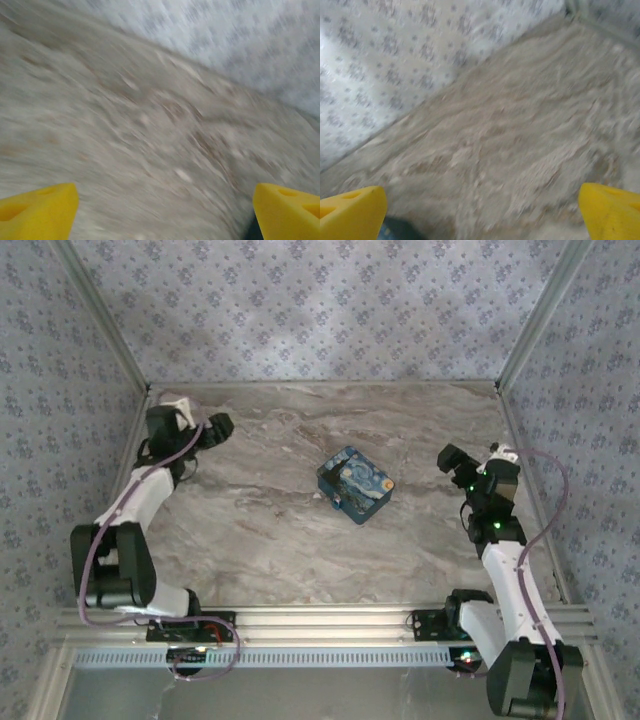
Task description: Unlock the padlock with the key
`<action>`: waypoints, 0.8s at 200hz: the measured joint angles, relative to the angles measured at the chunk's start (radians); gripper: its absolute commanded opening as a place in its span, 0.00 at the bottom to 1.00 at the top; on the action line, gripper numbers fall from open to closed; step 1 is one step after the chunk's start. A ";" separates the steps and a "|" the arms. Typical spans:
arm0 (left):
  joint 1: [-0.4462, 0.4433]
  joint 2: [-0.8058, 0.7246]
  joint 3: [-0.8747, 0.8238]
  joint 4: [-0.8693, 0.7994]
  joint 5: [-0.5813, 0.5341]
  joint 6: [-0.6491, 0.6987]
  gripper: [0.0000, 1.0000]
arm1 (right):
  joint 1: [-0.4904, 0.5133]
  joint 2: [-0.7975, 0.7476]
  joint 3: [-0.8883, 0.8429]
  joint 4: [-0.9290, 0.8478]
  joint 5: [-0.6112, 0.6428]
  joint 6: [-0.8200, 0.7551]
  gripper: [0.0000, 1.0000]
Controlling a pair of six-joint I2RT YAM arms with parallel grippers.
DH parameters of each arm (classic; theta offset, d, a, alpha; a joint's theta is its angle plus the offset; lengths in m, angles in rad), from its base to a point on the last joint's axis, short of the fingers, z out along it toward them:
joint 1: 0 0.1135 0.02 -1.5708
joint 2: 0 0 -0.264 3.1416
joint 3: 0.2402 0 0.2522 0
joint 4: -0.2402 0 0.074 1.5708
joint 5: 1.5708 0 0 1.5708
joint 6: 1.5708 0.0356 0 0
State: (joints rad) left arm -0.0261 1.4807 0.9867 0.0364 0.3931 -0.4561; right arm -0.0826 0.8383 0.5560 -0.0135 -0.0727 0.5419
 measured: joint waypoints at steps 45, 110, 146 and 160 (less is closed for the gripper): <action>-0.249 0.246 0.174 -0.103 0.121 -0.024 0.82 | 0.048 -0.115 -0.050 -0.168 -0.143 0.087 0.98; -0.466 0.498 0.404 -0.191 0.176 -0.028 0.77 | 0.176 -0.162 -0.151 -0.254 -0.190 0.159 0.95; -0.497 0.504 0.402 -0.196 0.196 -0.036 0.74 | 0.241 -0.096 -0.169 -0.240 -0.189 0.185 0.92; -0.506 0.500 0.378 -0.179 0.202 -0.043 0.74 | 0.260 -0.042 -0.169 -0.215 -0.187 0.193 0.91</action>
State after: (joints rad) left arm -0.5320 1.9812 1.3647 -0.1429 0.5949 -0.4988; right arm 0.1772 0.7959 0.3870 -0.2287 -0.2600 0.7353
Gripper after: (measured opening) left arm 0.742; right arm 0.922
